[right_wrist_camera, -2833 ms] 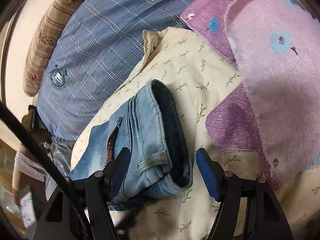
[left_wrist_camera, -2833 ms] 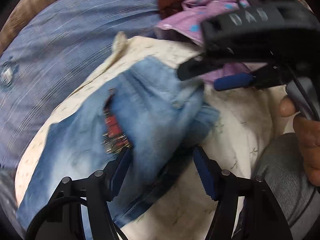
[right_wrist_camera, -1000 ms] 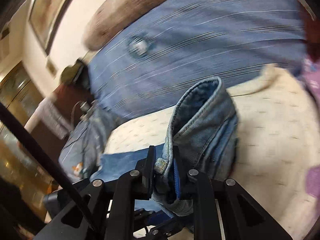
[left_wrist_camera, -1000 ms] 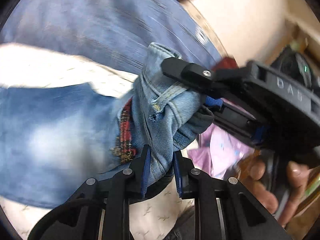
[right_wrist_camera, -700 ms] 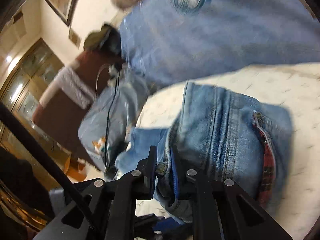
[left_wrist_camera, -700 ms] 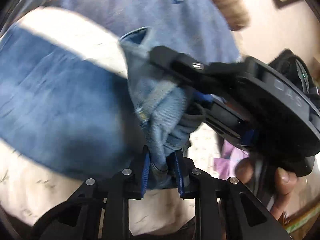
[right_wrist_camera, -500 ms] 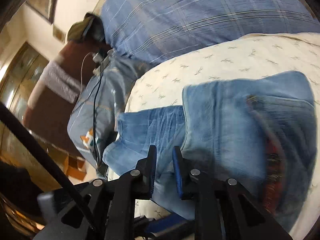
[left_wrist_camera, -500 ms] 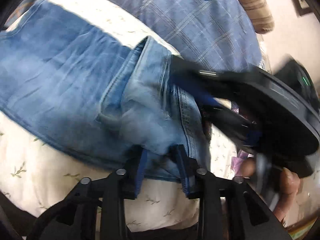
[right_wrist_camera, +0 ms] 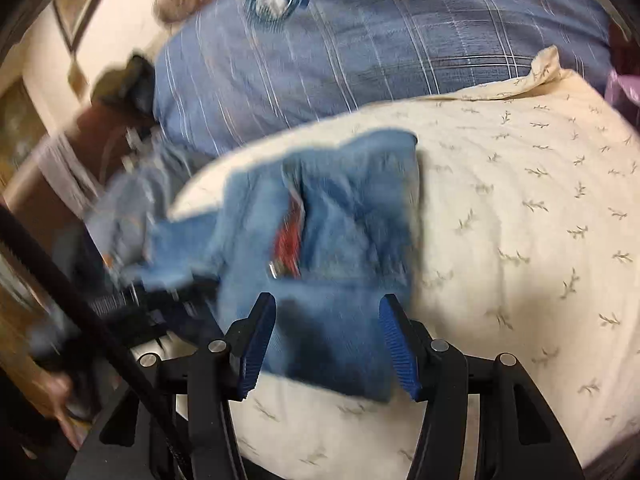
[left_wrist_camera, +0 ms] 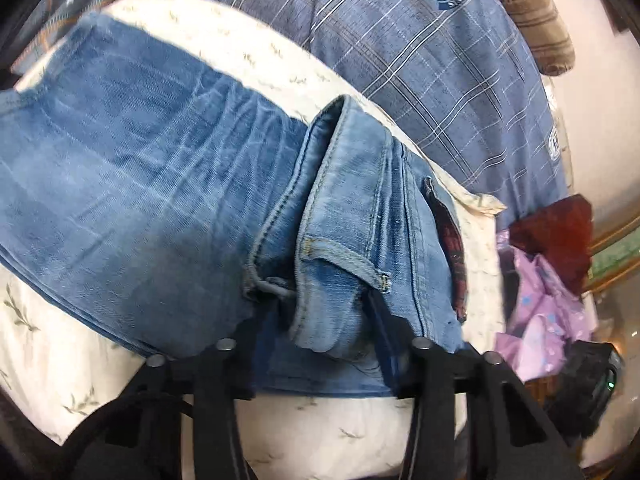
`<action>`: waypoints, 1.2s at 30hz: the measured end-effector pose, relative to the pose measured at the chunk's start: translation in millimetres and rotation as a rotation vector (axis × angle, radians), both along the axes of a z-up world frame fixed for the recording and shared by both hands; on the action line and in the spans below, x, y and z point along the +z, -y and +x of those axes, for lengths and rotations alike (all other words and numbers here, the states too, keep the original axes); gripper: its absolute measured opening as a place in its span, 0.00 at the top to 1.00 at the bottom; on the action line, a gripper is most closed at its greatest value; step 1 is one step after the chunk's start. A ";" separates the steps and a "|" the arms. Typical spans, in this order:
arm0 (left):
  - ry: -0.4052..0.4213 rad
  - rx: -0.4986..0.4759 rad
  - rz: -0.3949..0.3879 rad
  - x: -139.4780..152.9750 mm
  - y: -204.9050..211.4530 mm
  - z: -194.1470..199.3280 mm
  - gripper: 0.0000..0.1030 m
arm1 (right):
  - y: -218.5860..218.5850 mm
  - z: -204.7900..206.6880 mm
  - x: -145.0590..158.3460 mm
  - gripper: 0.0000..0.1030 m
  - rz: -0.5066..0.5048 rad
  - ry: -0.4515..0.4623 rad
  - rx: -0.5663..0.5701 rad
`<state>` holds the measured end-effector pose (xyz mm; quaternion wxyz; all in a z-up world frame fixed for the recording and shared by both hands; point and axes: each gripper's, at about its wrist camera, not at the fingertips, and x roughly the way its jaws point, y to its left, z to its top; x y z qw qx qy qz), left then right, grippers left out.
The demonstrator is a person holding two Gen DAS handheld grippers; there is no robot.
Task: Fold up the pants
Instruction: 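Fold the jeans waist over toward the hem with the left tool and release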
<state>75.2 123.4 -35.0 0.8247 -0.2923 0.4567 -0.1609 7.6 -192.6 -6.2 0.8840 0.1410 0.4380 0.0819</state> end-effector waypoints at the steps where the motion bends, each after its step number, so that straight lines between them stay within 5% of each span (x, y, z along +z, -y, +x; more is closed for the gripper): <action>1: 0.014 -0.001 0.026 1.7 7.3 -1.6 0.66 | -6.7 0.4 -1.0 0.45 -0.041 -0.009 0.000; 6: 0.058 -0.015 0.104 10.9 22.8 -14.5 0.69 | -22.9 -3.9 -0.7 0.39 -0.122 -0.013 0.000; 13: 0.037 -0.005 0.075 5.1 19.5 -14.5 0.68 | -32.7 -2.3 -2.6 0.35 -0.158 -0.002 0.028; 25: 0.068 -0.017 0.137 4.2 27.0 -15.2 0.67 | -58.2 -3.4 -9.9 0.26 -0.314 -0.023 0.085; 36: 0.023 -0.034 0.117 17.2 26.5 -7.9 0.65 | -56.2 -2.2 -11.2 0.33 -0.314 -0.054 0.086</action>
